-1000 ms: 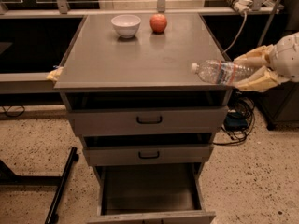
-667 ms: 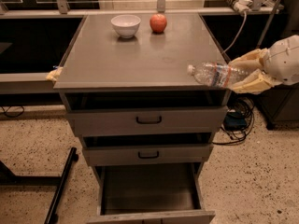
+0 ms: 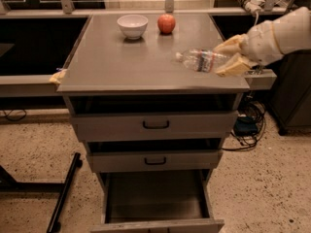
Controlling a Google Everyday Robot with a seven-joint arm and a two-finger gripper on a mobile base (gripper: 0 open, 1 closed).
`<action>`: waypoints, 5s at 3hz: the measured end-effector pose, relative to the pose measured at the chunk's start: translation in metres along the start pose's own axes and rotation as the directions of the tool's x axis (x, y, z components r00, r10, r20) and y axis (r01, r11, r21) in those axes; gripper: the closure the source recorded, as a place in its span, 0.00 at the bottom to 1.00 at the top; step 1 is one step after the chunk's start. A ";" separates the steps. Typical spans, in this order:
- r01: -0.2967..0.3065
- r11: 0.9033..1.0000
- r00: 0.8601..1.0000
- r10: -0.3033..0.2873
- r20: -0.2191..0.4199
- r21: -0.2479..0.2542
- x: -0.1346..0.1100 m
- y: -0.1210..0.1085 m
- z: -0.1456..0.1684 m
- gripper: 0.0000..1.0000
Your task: Pick water bottle from bottom drawer and place on counter
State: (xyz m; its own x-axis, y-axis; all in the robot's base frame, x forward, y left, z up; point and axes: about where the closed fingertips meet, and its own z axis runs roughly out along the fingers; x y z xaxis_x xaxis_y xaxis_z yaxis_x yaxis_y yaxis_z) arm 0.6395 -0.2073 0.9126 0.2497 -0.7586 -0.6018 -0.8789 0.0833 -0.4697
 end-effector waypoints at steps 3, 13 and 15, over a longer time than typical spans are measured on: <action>-0.058 0.996 0.998 0.060 0.027 -0.061 0.013 -0.068 0.096 1.00; -0.118 0.990 0.991 0.122 -0.051 0.078 0.033 -0.102 0.015 0.00; -0.161 0.977 0.981 0.173 -0.083 0.137 0.055 -0.105 -0.018 0.00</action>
Offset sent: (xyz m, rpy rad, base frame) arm 0.1325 0.0450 -0.0185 0.0346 0.0610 0.0239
